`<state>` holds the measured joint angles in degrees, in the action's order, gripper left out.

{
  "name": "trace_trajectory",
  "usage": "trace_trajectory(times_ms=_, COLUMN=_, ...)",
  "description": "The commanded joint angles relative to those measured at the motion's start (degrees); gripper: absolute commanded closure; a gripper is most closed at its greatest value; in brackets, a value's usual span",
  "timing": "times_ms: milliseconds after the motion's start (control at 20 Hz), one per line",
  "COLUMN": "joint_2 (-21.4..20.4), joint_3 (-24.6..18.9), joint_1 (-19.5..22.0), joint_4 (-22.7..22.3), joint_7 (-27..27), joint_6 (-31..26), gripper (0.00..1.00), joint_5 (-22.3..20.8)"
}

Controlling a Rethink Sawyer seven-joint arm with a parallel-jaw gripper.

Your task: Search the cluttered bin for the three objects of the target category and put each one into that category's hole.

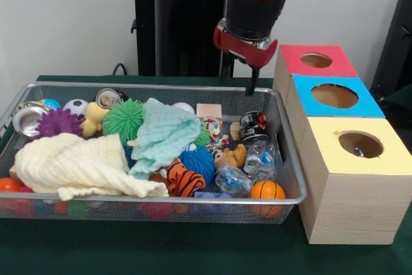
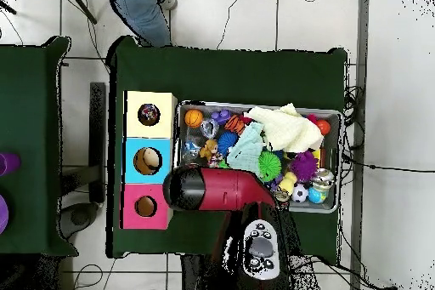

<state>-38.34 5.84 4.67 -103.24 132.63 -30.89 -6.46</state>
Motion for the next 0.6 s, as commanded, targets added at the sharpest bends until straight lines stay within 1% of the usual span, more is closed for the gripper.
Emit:
trace_trajectory(times_ms=50, joint_2=1.83, joint_3=4.17, joint_1=-1.00, joint_4=8.20, joint_7=0.94, joint_6=-0.44, gripper=0.00, joint_5=-6.51)
trace_trajectory(times_ms=200, joint_2=3.15, joint_3=5.35, joint_1=-1.80, joint_4=9.01, joint_7=2.99, joint_6=4.14, gripper=0.00, joint_5=-8.46)
trace_trajectory(times_ms=350, joint_2=5.53, joint_3=6.34, joint_1=-2.51, joint_4=9.93, joint_7=5.43, joint_6=11.67, gripper=0.00, joint_5=-9.93)
trace_trajectory(times_ms=450, joint_2=6.95, joint_3=7.42, joint_1=-3.36, joint_4=11.00, joint_7=6.43, joint_6=14.67, gripper=0.00, joint_5=-10.57)
trace_trajectory(times_ms=600, joint_2=8.03, joint_3=8.29, joint_1=-4.02, joint_4=11.23, joint_7=6.91, joint_6=16.57, gripper=0.00, joint_5=-9.86)
